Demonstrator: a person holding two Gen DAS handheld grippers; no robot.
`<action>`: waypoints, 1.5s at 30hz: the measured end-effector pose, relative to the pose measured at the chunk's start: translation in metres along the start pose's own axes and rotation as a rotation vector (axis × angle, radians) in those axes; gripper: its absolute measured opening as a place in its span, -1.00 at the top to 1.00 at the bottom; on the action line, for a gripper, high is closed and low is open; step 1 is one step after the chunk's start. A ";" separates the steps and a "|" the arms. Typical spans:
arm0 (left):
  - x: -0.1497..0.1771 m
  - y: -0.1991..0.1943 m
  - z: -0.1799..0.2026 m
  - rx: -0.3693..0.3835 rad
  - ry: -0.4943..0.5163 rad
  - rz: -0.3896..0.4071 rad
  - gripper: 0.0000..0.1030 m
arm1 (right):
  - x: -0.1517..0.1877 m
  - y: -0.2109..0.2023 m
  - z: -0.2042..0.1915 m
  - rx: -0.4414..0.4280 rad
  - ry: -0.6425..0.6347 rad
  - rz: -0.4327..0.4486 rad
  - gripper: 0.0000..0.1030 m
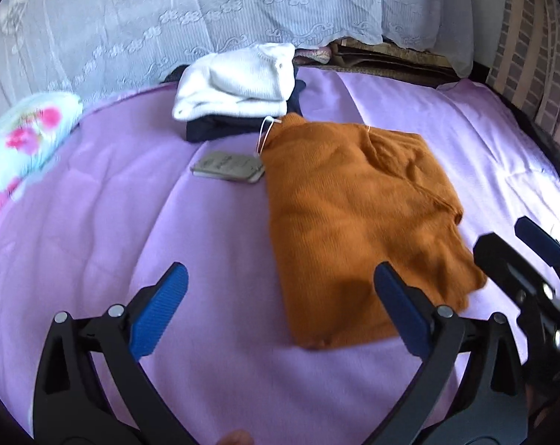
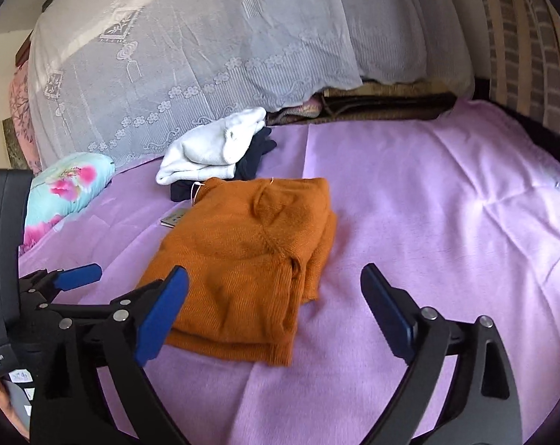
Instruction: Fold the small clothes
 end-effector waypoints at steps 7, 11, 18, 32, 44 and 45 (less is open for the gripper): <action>0.014 -0.023 -0.006 -0.045 -0.018 0.042 -0.96 | 0.008 -0.018 -0.001 0.031 -0.010 0.037 -0.83; 0.016 -0.030 -0.008 -0.042 -0.026 0.052 -0.96 | 0.008 -0.023 0.000 0.037 -0.001 0.051 -0.83; 0.018 -0.027 -0.007 -0.031 -0.024 0.025 -0.96 | 0.009 -0.023 -0.001 0.034 -0.005 0.048 -0.83; 0.019 -0.028 0.002 -0.039 0.015 0.030 -0.96 | 0.010 -0.026 -0.004 0.034 -0.005 0.053 -0.83; 0.020 -0.030 0.006 -0.048 0.037 0.049 -0.96 | 0.007 -0.026 0.004 0.024 0.011 0.057 -0.83; 0.020 -0.032 0.007 -0.059 0.043 0.055 -0.96 | 0.007 -0.025 0.004 0.024 0.011 0.057 -0.83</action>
Point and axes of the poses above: each gripper's, at about its wrist camera, not at the fingertips, and y roughly the way its jaws point, z to its right, x to its underside, the point moved 5 cm from there along y, roughly the way its jaws point, and after that the axes turned 5 degrees about -z, right-handed, at the moved point
